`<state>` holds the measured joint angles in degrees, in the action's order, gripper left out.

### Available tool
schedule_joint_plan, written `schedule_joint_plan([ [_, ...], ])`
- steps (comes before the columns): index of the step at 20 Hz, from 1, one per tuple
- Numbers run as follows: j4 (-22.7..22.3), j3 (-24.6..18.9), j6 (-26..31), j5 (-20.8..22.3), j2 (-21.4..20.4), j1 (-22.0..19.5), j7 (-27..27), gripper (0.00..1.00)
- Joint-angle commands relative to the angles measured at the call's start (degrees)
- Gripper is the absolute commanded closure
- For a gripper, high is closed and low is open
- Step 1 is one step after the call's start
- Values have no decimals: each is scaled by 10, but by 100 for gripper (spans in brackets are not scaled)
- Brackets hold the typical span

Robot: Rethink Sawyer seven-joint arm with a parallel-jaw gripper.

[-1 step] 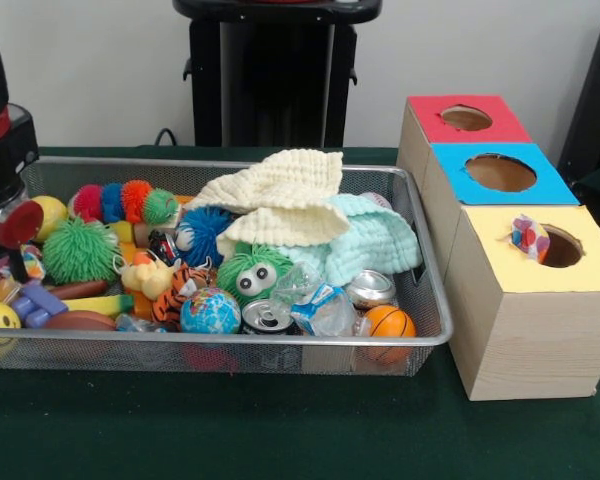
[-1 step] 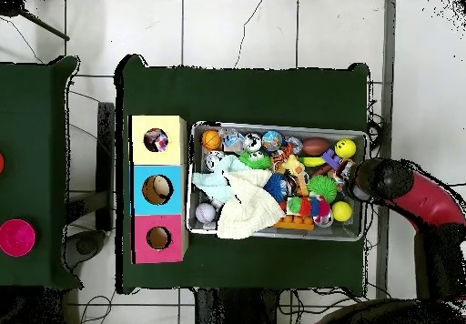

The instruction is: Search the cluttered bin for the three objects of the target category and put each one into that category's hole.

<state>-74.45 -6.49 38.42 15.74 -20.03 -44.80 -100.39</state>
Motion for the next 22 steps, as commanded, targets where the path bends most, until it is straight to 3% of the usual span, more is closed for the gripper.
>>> schedule_joint_plan([
  [1,-141,10,-13,-28,-92,42,-115,100],
  [4,-174,27,5,-48,-127,66,-138,100],
  [9,-206,57,1,-65,-150,101,-158,100],
  [22,-242,102,-75,-101,-135,149,-165,100],
])
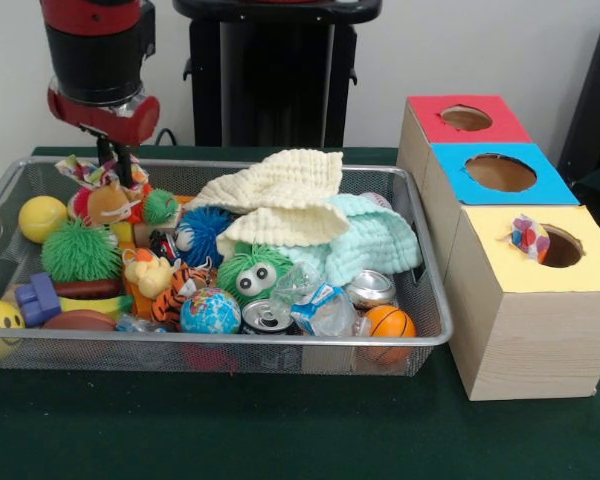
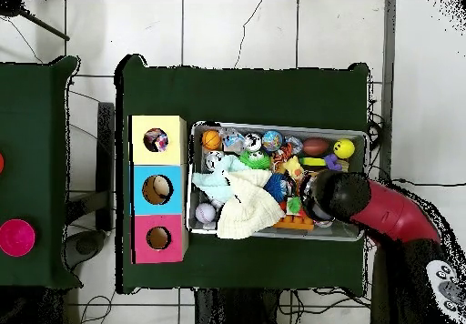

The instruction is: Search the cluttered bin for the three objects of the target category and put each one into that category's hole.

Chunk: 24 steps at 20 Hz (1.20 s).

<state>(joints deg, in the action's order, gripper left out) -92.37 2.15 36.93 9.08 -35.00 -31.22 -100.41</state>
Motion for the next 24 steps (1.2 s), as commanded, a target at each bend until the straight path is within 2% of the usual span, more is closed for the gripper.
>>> schedule_joint_plan([
  [1,-63,17,-63,-39,19,16,-167,100],
  [7,-78,50,-89,-68,25,59,-201,100],
  [13,-85,65,-119,-102,45,77,-212,100],
  [19,-125,94,-119,-149,27,141,-272,100],
  [24,-152,107,-155,-182,34,178,-313,100],
])
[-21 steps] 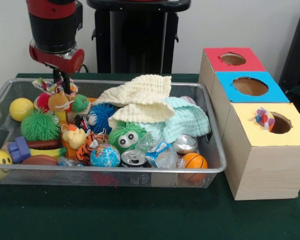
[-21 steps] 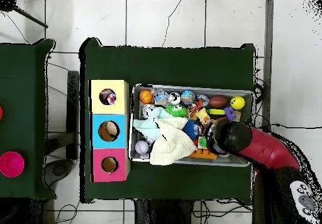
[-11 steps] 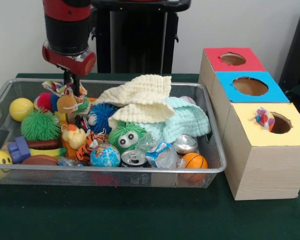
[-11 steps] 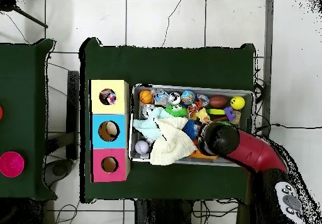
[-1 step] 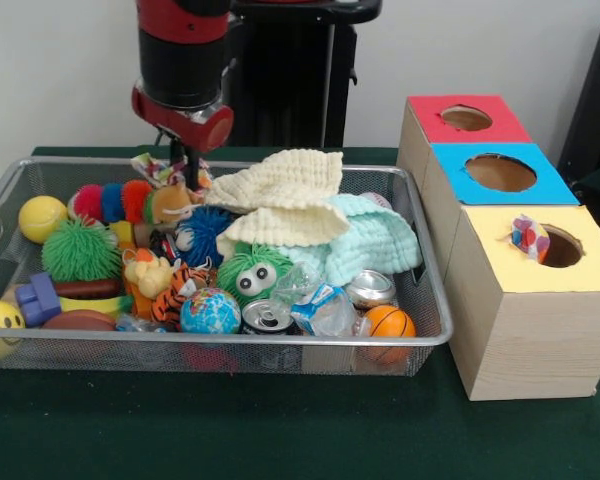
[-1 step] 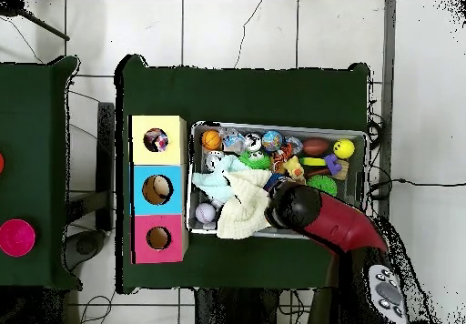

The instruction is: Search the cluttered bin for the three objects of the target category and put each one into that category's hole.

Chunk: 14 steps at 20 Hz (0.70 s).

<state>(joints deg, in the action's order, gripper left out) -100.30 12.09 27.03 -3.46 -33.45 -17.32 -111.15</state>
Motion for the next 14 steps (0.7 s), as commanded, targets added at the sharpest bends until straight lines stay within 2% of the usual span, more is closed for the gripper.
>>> schedule_joint_plan([
  [1,-77,8,-65,-60,21,43,-209,100],
  [5,-85,19,-76,-76,30,55,-225,100],
  [12,-70,56,-28,-125,50,101,-289,100],
  [14,-64,81,0,-139,49,129,-315,100],
])
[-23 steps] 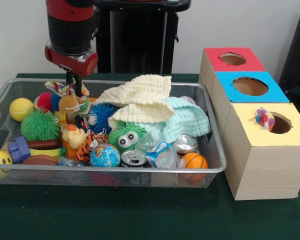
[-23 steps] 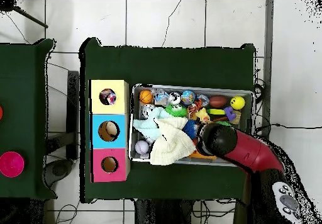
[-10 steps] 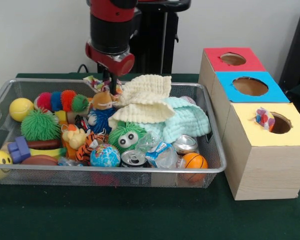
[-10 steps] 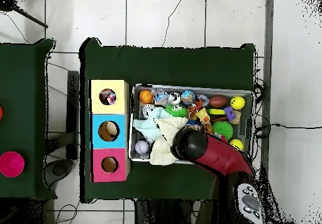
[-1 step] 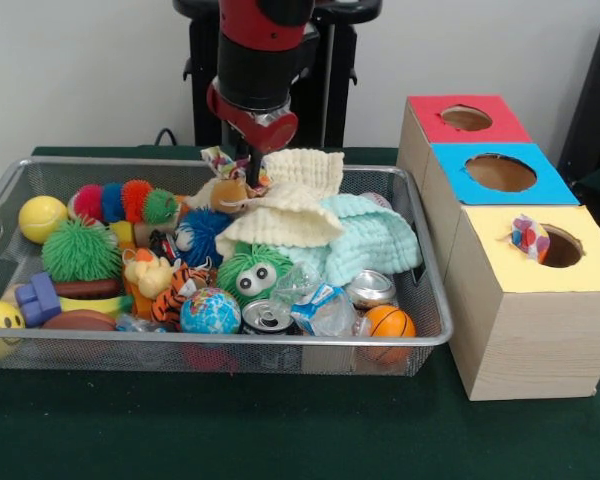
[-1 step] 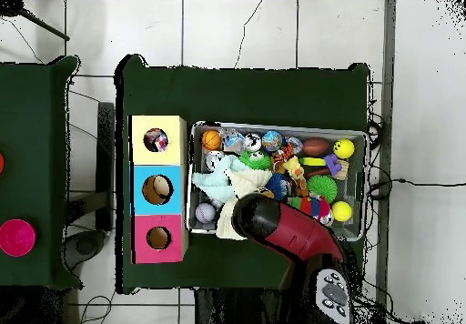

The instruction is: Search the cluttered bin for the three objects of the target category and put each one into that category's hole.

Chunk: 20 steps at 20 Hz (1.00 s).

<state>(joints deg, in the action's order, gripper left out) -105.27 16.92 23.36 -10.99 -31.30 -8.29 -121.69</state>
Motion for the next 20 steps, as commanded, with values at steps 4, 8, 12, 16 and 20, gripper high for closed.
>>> schedule_joint_plan([
  [4,-7,77,119,-88,4,92,-262,100],
  [8,1,114,195,-115,-15,138,-328,100],
  [12,11,129,229,-143,-11,169,-386,100],
  [16,53,148,264,-149,6,190,-426,100],
  [20,97,153,295,-133,17,178,-416,100],
])
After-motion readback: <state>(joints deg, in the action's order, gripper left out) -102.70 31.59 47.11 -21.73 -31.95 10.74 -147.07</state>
